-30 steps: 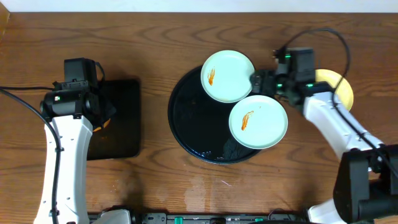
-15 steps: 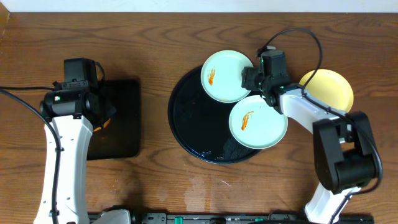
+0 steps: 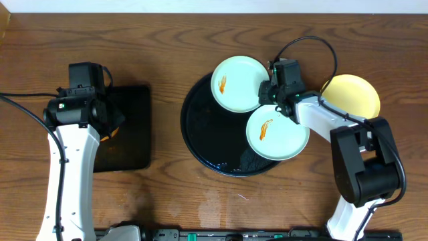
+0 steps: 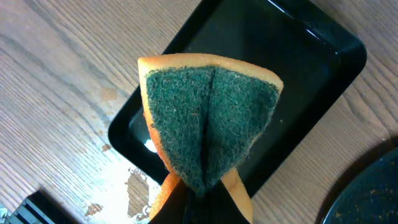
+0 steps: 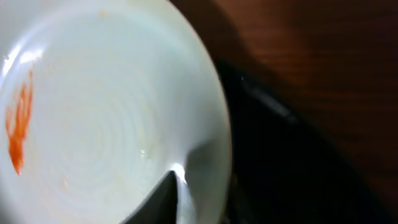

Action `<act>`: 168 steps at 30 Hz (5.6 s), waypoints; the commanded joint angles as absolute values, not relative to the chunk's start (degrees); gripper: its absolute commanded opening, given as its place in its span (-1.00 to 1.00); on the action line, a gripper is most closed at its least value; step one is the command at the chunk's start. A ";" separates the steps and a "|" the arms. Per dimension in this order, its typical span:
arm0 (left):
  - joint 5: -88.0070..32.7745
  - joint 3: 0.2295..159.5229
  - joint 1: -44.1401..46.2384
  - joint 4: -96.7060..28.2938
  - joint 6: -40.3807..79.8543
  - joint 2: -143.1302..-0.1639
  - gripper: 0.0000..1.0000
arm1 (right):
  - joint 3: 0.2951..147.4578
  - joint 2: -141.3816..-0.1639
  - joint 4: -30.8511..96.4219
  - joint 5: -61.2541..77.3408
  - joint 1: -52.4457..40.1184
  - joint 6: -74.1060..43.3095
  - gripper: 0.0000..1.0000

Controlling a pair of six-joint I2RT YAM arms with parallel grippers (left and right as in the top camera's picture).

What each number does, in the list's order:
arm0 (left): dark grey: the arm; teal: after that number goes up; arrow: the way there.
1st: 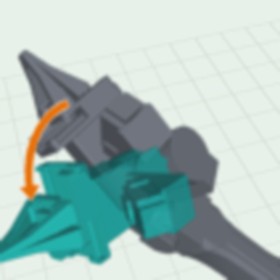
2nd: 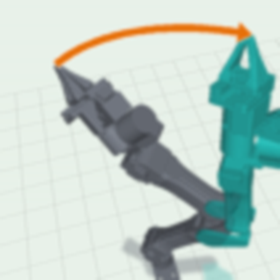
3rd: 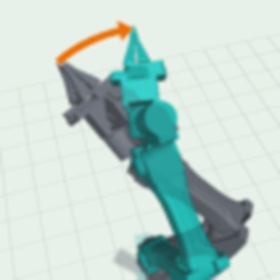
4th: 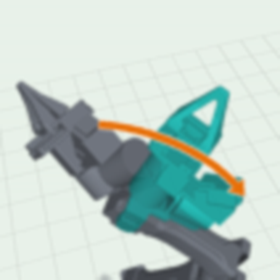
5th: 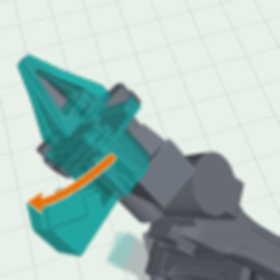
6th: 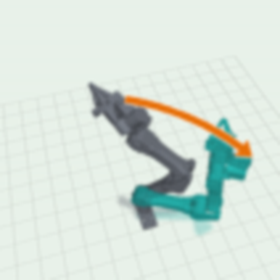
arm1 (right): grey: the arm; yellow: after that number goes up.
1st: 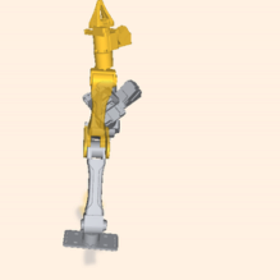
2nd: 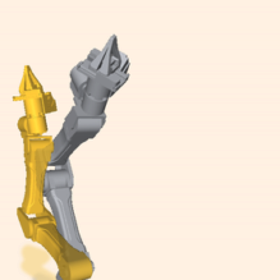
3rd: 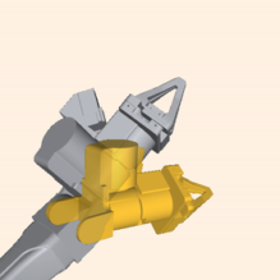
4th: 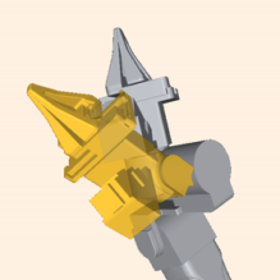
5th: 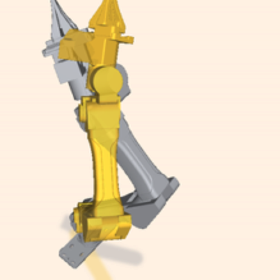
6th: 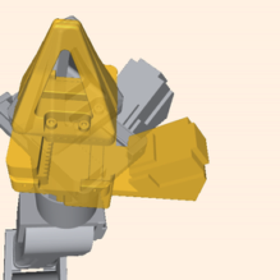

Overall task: Clean dirty plates on tray and stack at the side
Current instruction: 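Move the right gripper back and grip the pale green plate rim, then bring the left gripper with the sponge onto the pale green plate, then wipe the pale green plate with the sponge in the left gripper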

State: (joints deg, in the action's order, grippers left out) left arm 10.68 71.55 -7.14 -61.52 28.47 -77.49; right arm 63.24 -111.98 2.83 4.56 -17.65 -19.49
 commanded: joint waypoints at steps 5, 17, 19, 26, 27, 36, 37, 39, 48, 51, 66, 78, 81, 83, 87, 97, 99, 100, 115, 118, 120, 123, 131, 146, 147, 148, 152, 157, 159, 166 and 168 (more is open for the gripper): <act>11.16 71.37 -7.42 -61.67 27.92 -77.60 -0.85 | 64.10 -112.09 5.50 9.02 -21.71 -19.57 -0.70; 11.16 71.37 -7.42 -61.69 27.92 -77.60 -0.85 | 68.34 -109.75 15.79 15.25 -23.99 -19.03 -0.85; 11.16 71.37 -7.42 -61.69 27.92 -77.60 -0.85 | 70.04 -108.95 18.72 15.27 -23.94 -19.00 -0.81; 11.16 71.37 -7.42 -61.67 27.92 -77.60 -0.85 | 74.00 -108.33 23.35 14.15 -24.01 -16.23 -0.33; 11.16 71.37 -7.42 -61.67 27.92 -77.60 -0.84 | 74.00 -108.33 23.20 13.17 -24.10 -16.23 -0.32; 11.09 71.37 -7.42 -61.69 27.92 -77.60 -0.84 | 73.80 -112.55 18.70 9.19 -25.39 -7.38 -0.35; 10.96 71.37 -7.42 -61.69 27.92 -77.60 -0.84 | 73.80 -113.32 17.65 10.22 -25.56 -4.71 -0.36; 10.92 71.37 -7.42 -61.69 27.92 -77.60 -0.85 | 73.80 -114.59 16.01 11.22 -25.76 -1.83 -0.36; 10.92 71.37 -7.42 -62.08 27.92 -77.60 -0.85 | 73.80 -117.19 14.74 11.14 -25.93 -1.19 -0.44; 10.92 71.37 -7.42 -62.08 27.92 -77.60 -0.85 | 73.82 -117.16 15.57 10.98 -26.02 -1.76 -0.69; 10.92 71.37 -7.42 -62.06 27.94 -77.60 -0.85 | 73.84 -116.81 25.23 10.59 -27.46 -14.72 -0.98; -13.58 71.37 -6.44 -56.75 22.26 -78.15 -0.85 | 73.87 -114.65 29.39 10.28 -27.49 -23.00 -0.97; -17.74 71.35 -4.05 -55.55 21.74 -79.02 -0.85 | 73.87 -114.65 29.47 10.33 -27.46 -20.86 -0.98; -18.46 71.37 -1.45 -54.68 21.43 -79.99 -0.84 | 73.87 -114.65 29.61 10.35 -27.46 -20.91 -0.98; -18.46 71.35 5.15 -51.27 21.47 -83.68 -0.85 | 73.87 -114.65 29.10 10.35 -27.59 -20.99 -0.98; -18.61 71.37 18.15 -38.63 25.76 -96.49 -0.85 | 73.87 -114.65 29.15 10.35 -27.59 -20.97 -0.98; -18.63 71.37 19.33 -36.42 27.59 -98.78 -0.85 | 73.87 -114.65 29.17 10.35 -27.59 -20.97 -0.98; -18.65 71.37 20.23 -34.48 29.52 -100.88 -0.84 | 73.87 -114.65 29.17 10.35 -27.59 -20.97 -0.98; -18.74 71.37 25.65 -27.70 33.34 -111.48 -0.85 | 73.87 -114.65 28.99 10.33 -27.59 -20.93 -0.98; -15.66 71.35 25.36 -30.24 33.34 -112.25 -0.85 | 73.87 -114.65 29.08 10.33 -27.57 -20.93 -0.98; -12.64 71.35 25.26 -32.67 33.39 -112.27 -0.85 | 73.87 -114.65 29.17 10.33 -27.51 -20.93 -0.98; -8.16 71.35 25.26 -35.81 33.45 -112.27 -0.85 | 73.87 -114.65 29.17 10.33 -27.51 -20.91 -0.98; 9.15 71.40 24.91 -42.63 36.16 -112.18 -0.85 | 73.87 -114.65 29.36 10.33 -27.51 -20.71 -0.98; 13.93 73.67 24.77 -41.91 35.03 -103.68 -0.85 | 73.87 -114.65 29.58 10.33 -27.53 -20.71 -0.98; 12.80 73.65 24.77 -41.71 35.03 -103.20 -0.85 | 73.87 -114.65 29.58 10.33 -27.51 -20.71 -0.98; 10.96 73.65 24.77 -41.34 35.03 -102.83 -0.85 | 73.87 -114.65 29.56 10.33 -27.51 -20.71 -0.98; -0.43 73.30 24.91 -37.78 35.05 -102.98 -0.85 | 73.87 -114.65 29.36 10.33 -27.53 -20.73 -0.98; -6.92 72.07 25.52 -32.97 35.09 -103.07 -0.85 | 73.87 -114.65 29.36 10.35 -27.53 -20.75 -0.98; -6.90 72.01 25.87 -32.95 35.24 -103.48 -0.85 | 73.87 -114.65 29.41 10.35 -27.53 -20.73 -0.98; -6.83 70.15 26.06 -33.32 35.11 -107.61 -0.85 | 73.87 -114.65 29.41 10.35 -27.53 -20.75 -0.98; -6.76 69.58 26.06 -33.80 33.80 -108.99 -0.85 | 73.87 -114.65 29.45 10.33 -27.53 -20.73 -0.98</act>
State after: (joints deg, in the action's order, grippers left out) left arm -6.13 71.46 26.04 -33.06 34.92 -105.91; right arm 74.30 -115.55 29.04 11.09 -26.96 -21.02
